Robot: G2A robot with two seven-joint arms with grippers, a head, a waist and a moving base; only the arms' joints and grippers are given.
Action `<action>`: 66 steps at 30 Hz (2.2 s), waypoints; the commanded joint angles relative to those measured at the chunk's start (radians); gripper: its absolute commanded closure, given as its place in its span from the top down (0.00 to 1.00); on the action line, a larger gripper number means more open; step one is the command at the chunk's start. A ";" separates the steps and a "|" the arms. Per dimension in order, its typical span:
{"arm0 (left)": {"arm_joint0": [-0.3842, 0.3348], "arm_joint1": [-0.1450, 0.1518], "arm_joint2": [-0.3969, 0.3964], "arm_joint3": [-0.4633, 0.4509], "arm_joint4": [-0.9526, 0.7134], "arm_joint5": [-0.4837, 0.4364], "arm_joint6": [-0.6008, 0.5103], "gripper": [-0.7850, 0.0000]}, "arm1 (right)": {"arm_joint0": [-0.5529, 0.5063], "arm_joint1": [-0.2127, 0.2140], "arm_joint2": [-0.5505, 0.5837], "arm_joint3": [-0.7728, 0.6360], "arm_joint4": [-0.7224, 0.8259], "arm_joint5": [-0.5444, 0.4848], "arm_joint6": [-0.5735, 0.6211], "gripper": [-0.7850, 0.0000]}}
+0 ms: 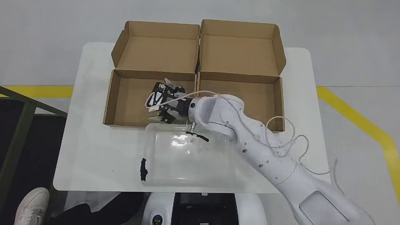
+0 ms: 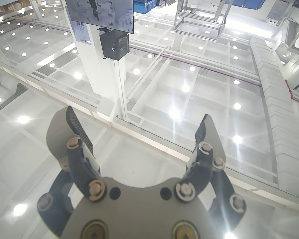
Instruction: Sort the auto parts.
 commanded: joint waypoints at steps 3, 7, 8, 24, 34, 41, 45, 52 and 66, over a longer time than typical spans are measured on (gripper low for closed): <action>0.000 0.000 0.000 0.000 0.000 0.000 0.000 1.00 | -0.048 0.017 0.043 -0.084 -0.010 -0.029 0.009 1.00; 0.000 0.000 0.000 0.000 0.000 0.000 0.000 1.00 | -0.106 0.035 0.089 -0.163 -0.015 -0.059 0.007 1.00; 0.000 0.000 0.000 0.000 0.000 0.000 0.000 1.00 | -0.123 0.040 0.102 -0.182 -0.010 -0.073 0.003 1.00; 0.000 0.000 0.000 0.000 0.000 0.000 0.000 1.00 | -0.427 0.125 0.418 -0.439 -0.069 -0.171 -0.115 1.00; 0.000 0.000 0.000 0.000 0.000 0.000 0.000 1.00 | -0.621 0.167 0.663 -0.509 -0.121 -0.208 -0.279 1.00; 0.000 0.000 0.000 0.000 0.000 0.000 0.000 1.00 | -0.733 0.185 0.786 -0.501 -0.152 -0.206 -0.423 1.00; 0.000 0.000 0.000 0.000 0.000 0.000 0.000 1.00 | -0.799 0.194 0.859 -0.504 -0.162 -0.193 -0.511 1.00; 0.000 0.000 0.000 0.000 0.000 0.000 0.000 1.00 | -0.921 0.205 0.989 -0.500 -0.150 -0.176 -0.636 1.00; 0.000 0.000 0.000 0.000 0.000 0.000 0.000 1.00 | -1.027 0.217 1.104 -0.492 -0.126 -0.178 -0.756 1.00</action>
